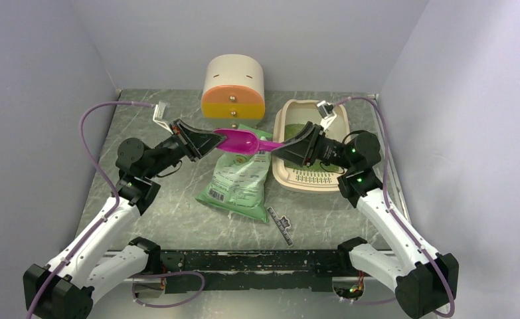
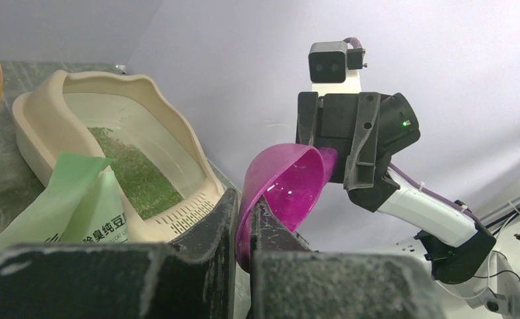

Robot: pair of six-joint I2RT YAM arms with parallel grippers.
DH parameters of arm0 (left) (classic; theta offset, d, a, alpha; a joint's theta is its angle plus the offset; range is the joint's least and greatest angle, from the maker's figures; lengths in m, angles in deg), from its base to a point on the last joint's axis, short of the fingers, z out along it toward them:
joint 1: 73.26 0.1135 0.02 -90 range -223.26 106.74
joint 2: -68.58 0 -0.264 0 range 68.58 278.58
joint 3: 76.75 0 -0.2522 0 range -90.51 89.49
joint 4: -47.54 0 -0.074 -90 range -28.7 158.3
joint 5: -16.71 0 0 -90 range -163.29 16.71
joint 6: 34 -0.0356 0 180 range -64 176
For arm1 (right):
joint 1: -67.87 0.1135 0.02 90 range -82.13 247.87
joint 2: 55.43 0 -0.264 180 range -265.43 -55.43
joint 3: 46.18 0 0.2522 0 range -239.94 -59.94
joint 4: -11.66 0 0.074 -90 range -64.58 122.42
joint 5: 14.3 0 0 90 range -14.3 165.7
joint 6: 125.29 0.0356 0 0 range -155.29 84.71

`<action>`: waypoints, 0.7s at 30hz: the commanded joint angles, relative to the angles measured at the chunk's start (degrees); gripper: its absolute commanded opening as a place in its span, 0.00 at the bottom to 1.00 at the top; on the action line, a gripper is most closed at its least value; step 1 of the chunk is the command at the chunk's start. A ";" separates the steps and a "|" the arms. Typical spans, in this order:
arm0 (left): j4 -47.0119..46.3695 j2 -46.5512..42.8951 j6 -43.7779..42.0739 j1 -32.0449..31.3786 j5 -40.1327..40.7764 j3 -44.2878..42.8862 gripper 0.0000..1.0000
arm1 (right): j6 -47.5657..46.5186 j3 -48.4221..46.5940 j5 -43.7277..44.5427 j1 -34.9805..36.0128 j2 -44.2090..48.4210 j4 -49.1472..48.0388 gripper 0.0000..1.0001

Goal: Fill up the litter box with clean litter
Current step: Adjust the spatula.

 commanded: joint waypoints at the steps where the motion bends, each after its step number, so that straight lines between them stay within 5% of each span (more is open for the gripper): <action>1: -2.07 0.72 -0.22 -0.95 -1.29 -0.67 0.05 | 0.20 -1.92 -0.36 0.38 0.08 -3.22 0.46; 7: -2.28 1.87 -0.15 -1.71 -2.85 -1.38 0.05 | -1.07 -3.08 -0.14 0.35 -0.76 -2.87 0.48; 13: -2.17 2.63 -0.33 -2.18 -2.97 -1.82 0.05 | -1.89 -3.47 -1.26 0.38 -1.17 -3.01 0.29; 18: -0.58 2.74 -1.46 -2.27 -2.79 -2.54 0.05 | -3.00 -3.27 -0.15 0.30 -0.30 -1.23 0.57; 21: 1.29 2.57 -2.57 -2.25 -2.36 -3.47 0.05 | -6.54 -4.02 1.52 0.22 0.57 3.36 0.60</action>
